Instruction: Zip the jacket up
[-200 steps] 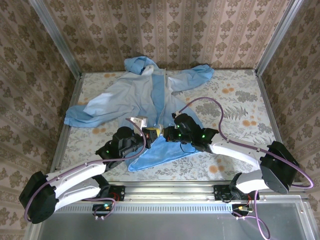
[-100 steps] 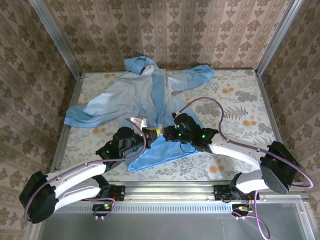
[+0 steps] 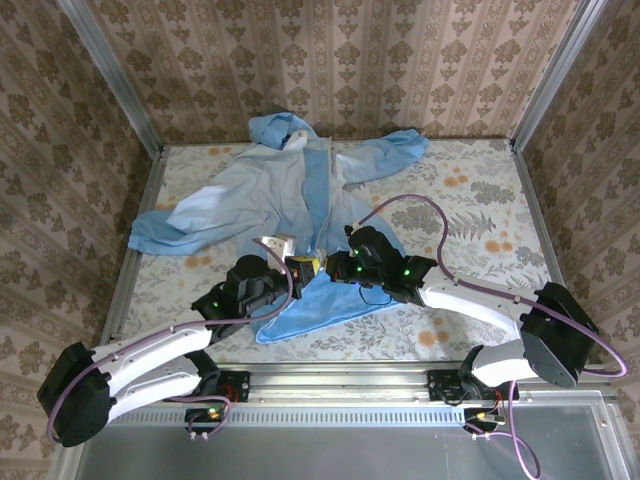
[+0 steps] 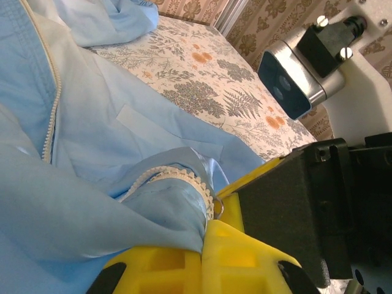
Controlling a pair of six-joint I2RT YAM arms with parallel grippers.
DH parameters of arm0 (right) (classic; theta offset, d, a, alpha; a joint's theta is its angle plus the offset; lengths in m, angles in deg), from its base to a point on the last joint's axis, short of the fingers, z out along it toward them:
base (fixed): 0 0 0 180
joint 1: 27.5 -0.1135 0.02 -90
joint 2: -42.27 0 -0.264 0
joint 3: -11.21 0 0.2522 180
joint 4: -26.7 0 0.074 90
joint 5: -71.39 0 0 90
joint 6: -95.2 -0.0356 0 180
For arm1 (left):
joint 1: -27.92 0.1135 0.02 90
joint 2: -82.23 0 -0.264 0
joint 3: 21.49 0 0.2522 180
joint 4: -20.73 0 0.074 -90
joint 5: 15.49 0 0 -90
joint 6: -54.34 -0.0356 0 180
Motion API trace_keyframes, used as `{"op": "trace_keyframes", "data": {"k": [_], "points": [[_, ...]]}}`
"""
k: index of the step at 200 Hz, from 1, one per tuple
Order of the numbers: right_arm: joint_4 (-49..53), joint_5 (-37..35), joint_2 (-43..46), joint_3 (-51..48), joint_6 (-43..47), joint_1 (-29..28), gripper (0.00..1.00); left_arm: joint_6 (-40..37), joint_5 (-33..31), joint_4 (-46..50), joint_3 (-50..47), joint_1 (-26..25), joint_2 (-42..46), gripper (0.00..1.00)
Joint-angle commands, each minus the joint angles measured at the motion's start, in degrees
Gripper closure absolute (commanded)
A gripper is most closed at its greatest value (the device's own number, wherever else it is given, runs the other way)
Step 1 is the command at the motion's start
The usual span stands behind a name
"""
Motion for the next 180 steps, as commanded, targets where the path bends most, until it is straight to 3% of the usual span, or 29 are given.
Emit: {"op": "trace_keyframes", "data": {"k": [1, 119, 180], "points": [[1.2, -0.4, 0.9, 2.5, -0.9, 0.3, 1.0, -2.1, -1.2, 2.7, -0.6, -0.9, 1.6, 1.0], [3.3, 1.2, 0.2, 3.5, -0.9, 1.0, 1.0, -3.0, 4.7, 16.2, 2.2, -0.1, 1.0, 1.0], [2.8, 5.9, -3.0, 4.7, -1.1, 1.0, 1.0, -3.6, 4.6, 15.5, 2.7, 2.0, 1.5, 1.0]]}}
